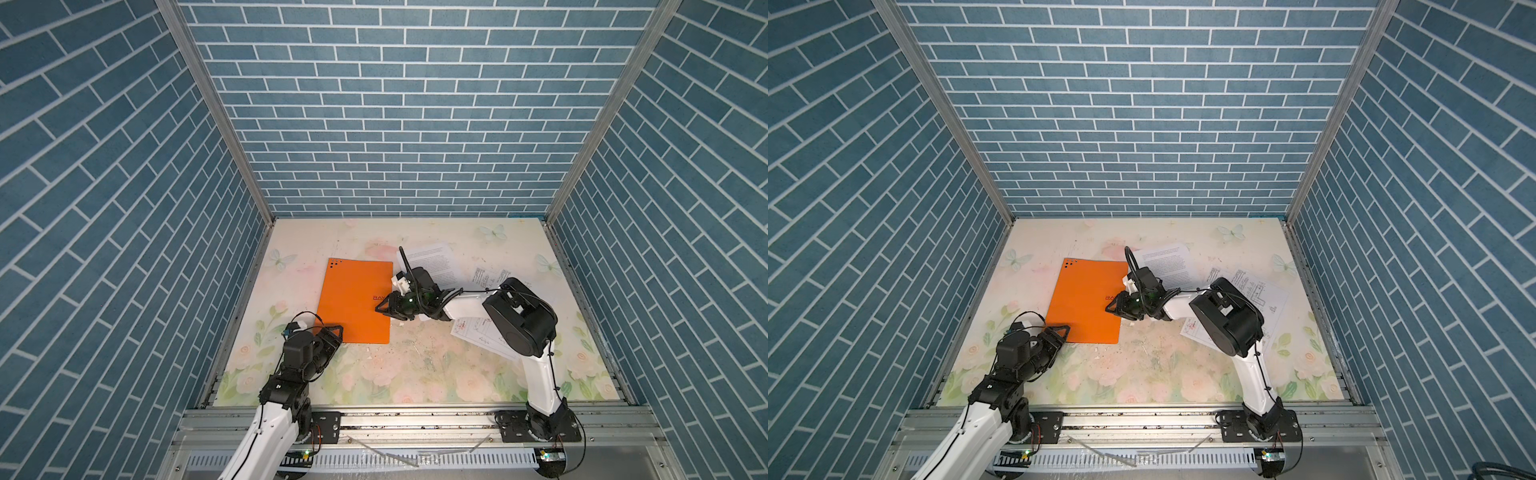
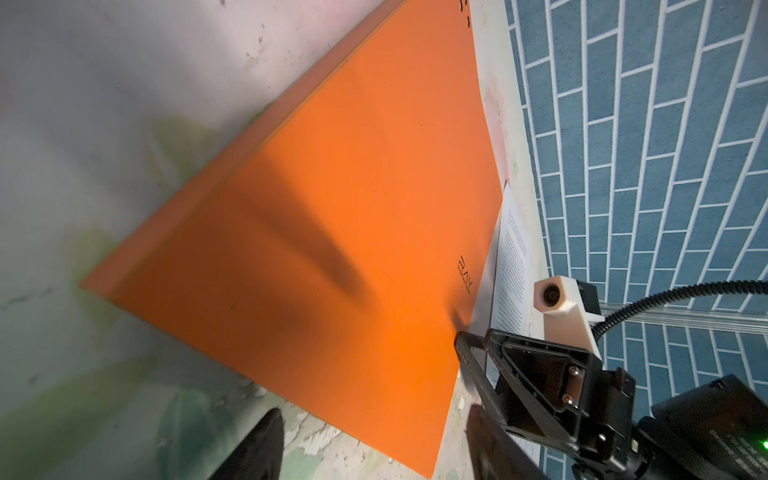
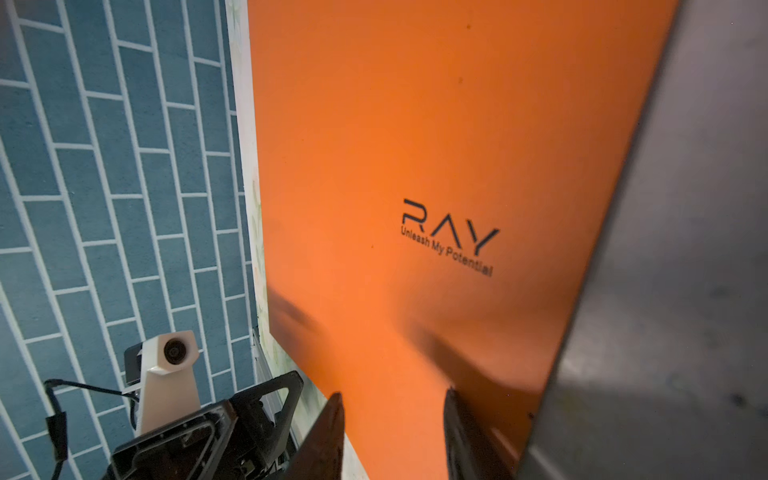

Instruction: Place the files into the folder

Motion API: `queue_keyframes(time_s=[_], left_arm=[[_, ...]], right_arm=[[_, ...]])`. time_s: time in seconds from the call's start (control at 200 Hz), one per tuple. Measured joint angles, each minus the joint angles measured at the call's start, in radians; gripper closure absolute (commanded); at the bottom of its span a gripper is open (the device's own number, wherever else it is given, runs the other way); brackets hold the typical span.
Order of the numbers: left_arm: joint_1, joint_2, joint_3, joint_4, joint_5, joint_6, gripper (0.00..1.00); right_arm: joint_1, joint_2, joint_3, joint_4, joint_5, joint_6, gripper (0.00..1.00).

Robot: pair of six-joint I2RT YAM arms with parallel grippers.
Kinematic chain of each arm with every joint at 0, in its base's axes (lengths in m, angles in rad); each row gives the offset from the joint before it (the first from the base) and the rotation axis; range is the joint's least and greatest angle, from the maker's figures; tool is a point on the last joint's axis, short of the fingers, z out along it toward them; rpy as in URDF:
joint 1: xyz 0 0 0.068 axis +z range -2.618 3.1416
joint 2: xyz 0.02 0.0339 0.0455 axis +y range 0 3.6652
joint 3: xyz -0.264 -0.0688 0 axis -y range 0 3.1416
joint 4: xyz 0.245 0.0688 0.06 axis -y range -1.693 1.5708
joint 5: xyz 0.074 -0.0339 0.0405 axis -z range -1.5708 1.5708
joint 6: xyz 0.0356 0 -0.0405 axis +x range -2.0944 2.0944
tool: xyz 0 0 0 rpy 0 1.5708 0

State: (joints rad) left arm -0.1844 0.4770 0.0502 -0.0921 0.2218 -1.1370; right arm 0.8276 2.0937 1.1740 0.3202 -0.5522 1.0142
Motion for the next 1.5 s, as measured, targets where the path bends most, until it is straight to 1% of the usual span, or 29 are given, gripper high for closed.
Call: queue_keyframes(time_s=[0.415,0.88,1.185,1.5], left_arm=[[0.006,0.031,0.0,0.0,0.0,-0.001,0.27],[0.02,0.057,-0.016,0.045,0.0,-0.012,0.32],[0.048,0.069,-0.026,0.068,0.004,-0.014,0.36],[0.079,0.137,-0.031,0.139,0.032,-0.011,0.41]], right_arm=[[0.0,0.001,0.027,-0.058,0.043,-0.04,0.6],[-0.001,0.0,0.027,-0.06,0.045,-0.047,0.6],[-0.003,-0.009,0.016,-0.06,0.05,-0.048,0.61],[-0.005,-0.024,-0.01,-0.054,0.052,-0.051,0.62]])
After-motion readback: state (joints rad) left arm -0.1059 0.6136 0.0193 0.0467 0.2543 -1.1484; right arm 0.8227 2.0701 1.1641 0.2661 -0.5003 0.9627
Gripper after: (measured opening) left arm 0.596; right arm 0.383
